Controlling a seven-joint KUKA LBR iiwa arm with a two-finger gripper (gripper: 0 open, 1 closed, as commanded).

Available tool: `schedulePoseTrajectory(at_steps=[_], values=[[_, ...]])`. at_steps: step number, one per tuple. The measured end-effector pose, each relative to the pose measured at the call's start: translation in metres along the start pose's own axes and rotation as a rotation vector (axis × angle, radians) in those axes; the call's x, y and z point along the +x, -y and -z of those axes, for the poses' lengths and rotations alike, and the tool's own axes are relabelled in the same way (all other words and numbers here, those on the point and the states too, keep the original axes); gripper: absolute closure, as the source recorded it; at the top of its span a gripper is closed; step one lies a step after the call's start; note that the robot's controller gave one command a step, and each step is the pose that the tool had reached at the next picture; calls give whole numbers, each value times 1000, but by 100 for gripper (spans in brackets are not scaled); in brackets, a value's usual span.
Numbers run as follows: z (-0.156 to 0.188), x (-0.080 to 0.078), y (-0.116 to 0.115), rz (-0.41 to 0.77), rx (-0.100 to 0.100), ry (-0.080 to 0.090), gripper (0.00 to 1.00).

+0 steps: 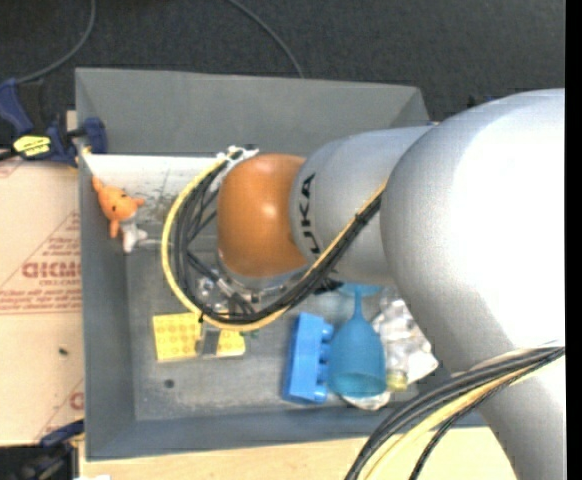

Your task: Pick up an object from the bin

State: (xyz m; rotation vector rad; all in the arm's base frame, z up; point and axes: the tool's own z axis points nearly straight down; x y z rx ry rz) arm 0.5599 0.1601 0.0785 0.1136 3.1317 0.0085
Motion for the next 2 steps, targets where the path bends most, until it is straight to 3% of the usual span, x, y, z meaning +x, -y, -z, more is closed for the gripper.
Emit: schedulePoseTrajectory(at_steps=[2], values=[[0, 0, 0, -5, -1, 0, 100]])
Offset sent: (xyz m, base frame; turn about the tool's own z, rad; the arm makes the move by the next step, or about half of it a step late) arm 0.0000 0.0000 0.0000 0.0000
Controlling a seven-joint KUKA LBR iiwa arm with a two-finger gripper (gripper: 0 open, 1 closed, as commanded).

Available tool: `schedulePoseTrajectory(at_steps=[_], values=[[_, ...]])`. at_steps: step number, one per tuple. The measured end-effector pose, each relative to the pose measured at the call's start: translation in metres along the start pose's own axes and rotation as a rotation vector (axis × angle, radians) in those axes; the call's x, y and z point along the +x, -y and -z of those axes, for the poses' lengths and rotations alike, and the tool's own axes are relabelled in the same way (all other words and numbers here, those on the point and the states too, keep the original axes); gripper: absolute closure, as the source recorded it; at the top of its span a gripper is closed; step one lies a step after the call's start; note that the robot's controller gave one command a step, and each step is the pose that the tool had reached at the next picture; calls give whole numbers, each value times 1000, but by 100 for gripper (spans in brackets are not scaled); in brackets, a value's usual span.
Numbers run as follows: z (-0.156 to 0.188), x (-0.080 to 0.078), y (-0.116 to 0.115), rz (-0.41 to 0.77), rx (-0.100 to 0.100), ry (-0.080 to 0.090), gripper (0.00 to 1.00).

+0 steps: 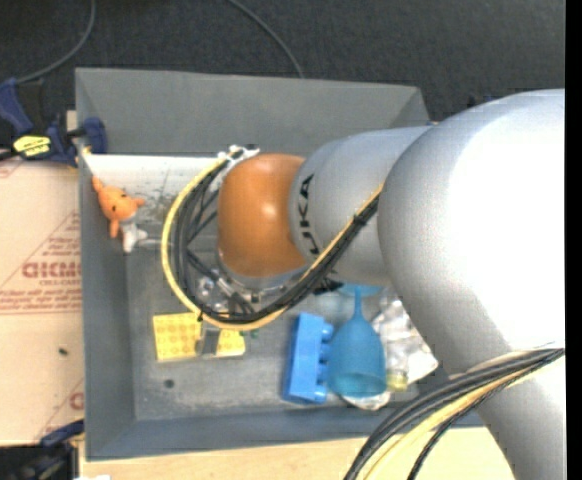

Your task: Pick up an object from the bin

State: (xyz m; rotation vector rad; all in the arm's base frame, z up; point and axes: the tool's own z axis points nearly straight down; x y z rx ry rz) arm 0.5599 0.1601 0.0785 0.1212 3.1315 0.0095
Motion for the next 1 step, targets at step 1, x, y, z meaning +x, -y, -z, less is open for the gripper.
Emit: schedulePoseTrajectory(at_steps=[1], values=[[0, 0, 0, -1, 0, 0, 100]])
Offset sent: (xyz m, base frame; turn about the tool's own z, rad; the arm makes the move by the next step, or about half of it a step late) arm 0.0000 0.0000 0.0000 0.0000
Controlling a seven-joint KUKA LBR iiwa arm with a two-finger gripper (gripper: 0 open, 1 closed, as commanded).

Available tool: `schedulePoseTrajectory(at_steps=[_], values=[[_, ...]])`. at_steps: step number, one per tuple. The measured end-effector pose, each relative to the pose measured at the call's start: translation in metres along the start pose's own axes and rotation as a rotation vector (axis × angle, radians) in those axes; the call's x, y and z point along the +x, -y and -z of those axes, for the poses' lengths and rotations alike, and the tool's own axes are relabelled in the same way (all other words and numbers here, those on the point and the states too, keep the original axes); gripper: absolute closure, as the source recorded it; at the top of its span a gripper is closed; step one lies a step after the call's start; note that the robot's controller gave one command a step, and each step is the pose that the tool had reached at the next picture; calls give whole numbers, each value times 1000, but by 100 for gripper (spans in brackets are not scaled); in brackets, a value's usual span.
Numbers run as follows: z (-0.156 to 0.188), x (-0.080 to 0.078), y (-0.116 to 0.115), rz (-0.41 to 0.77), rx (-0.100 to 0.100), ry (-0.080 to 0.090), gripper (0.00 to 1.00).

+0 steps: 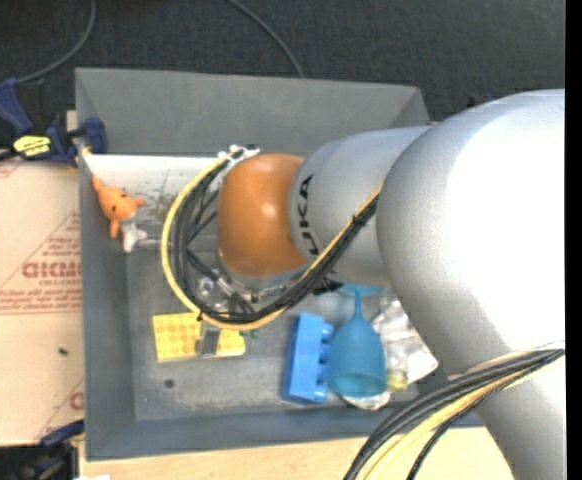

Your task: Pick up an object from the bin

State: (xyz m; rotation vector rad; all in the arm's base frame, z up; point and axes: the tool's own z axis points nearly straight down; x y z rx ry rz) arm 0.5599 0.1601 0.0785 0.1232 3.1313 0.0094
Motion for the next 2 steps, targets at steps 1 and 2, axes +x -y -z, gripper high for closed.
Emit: schedulePoseTrajectory(at_steps=[1, 2], values=[[0, 0, 0, -1, 0, 0, 100], [0, 0, 0, -2, 0, 0, 100]])
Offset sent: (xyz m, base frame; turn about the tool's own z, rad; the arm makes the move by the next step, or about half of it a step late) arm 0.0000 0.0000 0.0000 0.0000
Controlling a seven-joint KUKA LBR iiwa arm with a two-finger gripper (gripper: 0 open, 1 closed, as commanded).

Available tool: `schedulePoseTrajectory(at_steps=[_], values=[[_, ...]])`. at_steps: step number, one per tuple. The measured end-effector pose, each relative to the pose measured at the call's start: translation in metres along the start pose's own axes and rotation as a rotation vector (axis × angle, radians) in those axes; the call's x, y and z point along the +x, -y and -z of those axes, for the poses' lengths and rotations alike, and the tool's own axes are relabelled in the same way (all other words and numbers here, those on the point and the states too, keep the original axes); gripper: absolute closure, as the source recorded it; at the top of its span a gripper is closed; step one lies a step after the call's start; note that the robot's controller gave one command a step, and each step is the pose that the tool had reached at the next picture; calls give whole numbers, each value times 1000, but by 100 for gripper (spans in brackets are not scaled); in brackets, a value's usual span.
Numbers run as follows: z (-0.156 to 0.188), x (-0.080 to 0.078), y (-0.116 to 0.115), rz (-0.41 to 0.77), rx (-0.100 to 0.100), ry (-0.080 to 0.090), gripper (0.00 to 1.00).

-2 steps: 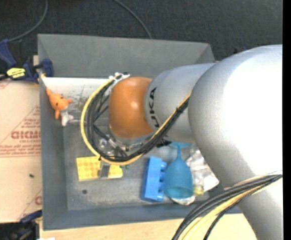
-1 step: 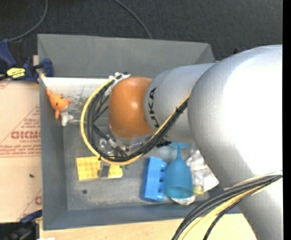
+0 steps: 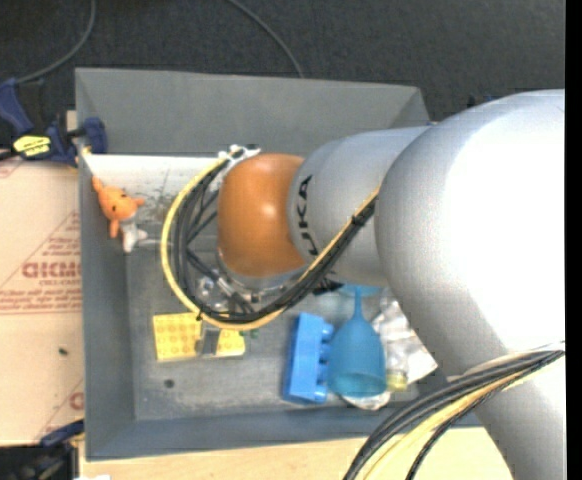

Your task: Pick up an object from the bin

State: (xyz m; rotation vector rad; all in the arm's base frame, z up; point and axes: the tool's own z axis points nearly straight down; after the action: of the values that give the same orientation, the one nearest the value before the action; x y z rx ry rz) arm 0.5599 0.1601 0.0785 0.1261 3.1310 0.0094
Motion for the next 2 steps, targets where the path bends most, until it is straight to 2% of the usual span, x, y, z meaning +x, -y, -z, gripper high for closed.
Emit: schedulePoseTrajectory(at_steps=[2], values=[[0, 0, 0, -1, 0, 0, 100]])
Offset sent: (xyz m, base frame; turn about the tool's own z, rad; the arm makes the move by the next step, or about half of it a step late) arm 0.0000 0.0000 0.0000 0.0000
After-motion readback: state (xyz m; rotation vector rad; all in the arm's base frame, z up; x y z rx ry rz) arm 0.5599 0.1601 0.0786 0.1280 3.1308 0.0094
